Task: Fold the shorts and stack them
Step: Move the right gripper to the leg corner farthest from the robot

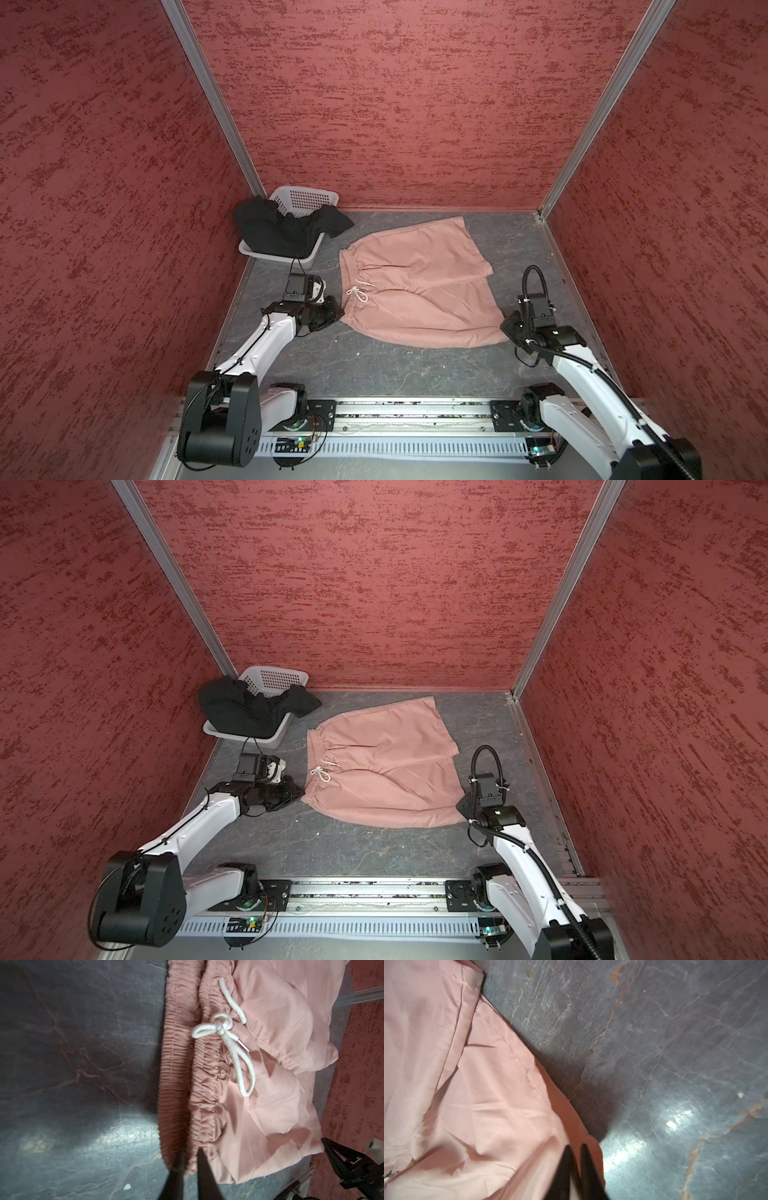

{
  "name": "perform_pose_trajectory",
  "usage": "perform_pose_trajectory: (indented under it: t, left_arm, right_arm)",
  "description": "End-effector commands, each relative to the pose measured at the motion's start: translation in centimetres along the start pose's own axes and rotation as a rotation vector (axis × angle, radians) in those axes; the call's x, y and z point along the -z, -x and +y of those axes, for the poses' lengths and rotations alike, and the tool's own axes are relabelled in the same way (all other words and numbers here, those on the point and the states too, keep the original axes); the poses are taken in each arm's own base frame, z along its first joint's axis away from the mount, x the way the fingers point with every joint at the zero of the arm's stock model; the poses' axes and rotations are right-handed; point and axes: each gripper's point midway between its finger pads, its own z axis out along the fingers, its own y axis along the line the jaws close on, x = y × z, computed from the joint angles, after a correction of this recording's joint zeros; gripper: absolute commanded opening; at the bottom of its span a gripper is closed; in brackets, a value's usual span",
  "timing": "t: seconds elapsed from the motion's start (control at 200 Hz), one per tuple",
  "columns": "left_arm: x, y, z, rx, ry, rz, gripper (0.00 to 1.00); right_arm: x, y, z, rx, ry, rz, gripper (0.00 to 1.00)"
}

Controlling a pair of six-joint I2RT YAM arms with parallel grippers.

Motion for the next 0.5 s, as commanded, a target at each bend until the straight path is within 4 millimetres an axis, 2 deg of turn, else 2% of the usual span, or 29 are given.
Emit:
perform_pose_trajectory:
  t: [0.0,0.065,0.115,0.215,0.281,0.356,0.496]
  left_arm:
    - [-0.2,-0.8,0.2,0.022,-0.012,0.032,0.47]
    - [0.0,-0.8,-0.2,0.014,-0.034,0.032,0.56]
    - [0.3,-0.7,-0.6,0.013,-0.044,0.021,0.62]
    - [1.0,-0.3,-0.8,0.006,-0.039,-0.012,1.00]
    - [1.3,0.1,-0.7,-0.002,-0.025,-0.038,0.99]
    - [1.5,0.4,-0.8,-0.012,-0.022,-0.045,0.99]
    - [1.9,0.8,-1.3,-0.028,-0.037,-0.077,0.99]
  right_arm:
    - [1.0,0.5,0.9,-0.004,0.034,-0.007,0.40]
    - [1.7,1.2,1.4,0.000,0.046,-0.030,0.58]
    - [2.3,2.0,1.9,0.013,0.055,-0.054,0.64]
    - [3.1,3.6,3.8,0.080,0.089,-0.091,0.65]
    - [3.1,4.6,5.8,0.142,0.135,-0.103,0.65]
    - [3.0,6.0,9.0,0.210,0.229,-0.125,0.64]
    - [3.0,9.4,16.6,0.318,0.446,-0.212,0.64]
